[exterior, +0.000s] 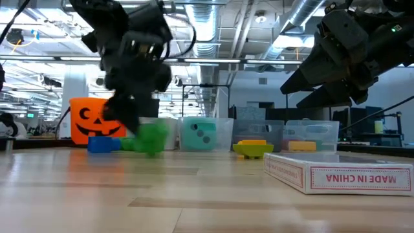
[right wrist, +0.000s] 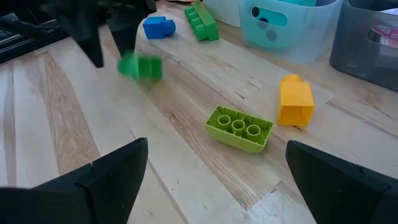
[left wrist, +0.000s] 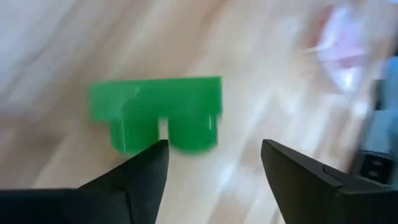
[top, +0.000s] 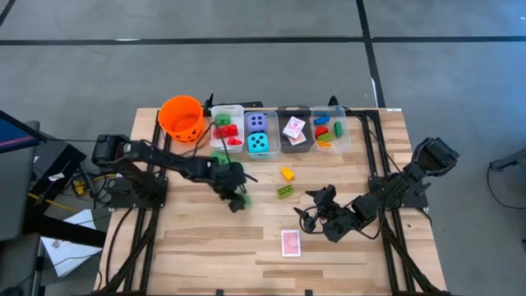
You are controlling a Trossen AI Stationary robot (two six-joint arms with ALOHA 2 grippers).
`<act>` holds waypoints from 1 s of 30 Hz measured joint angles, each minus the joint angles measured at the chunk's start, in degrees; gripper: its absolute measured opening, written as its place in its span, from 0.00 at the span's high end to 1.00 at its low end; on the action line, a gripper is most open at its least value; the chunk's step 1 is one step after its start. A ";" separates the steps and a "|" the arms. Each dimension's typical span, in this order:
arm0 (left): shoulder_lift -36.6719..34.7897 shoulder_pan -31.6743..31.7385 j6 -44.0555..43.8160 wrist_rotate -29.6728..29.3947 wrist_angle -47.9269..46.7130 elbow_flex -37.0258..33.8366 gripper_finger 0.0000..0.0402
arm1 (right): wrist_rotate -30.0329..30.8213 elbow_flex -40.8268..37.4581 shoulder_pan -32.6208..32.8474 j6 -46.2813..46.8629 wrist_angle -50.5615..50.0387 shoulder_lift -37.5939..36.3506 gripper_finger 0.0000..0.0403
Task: Pick & Place Toys
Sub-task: Put the big green game piece into the white bin
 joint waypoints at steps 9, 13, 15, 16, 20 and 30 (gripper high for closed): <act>-0.03 -3.18 9.98 0.23 10.43 0.02 0.40 | 0.02 0.00 0.00 0.00 -0.07 0.00 0.07; -0.04 -3.19 16.48 -0.88 10.22 0.02 0.40 | 0.22 0.00 -0.14 -0.02 -0.07 0.00 0.07; -0.04 -3.19 21.75 -3.89 10.19 0.02 0.40 | 0.26 0.00 -0.31 -0.02 -0.09 0.00 0.07; -0.04 -3.19 25.06 -5.88 10.20 0.02 0.40 | 0.26 0.00 -0.46 -0.02 -0.09 0.00 0.07; -0.07 -3.77 40.99 -12.98 11.26 0.02 0.40 | 0.43 0.00 -0.57 -0.04 -0.13 0.00 0.07; -0.15 -7.10 61.15 -19.36 15.80 0.60 0.40 | 2.71 0.00 -1.33 -1.19 -0.20 0.00 0.07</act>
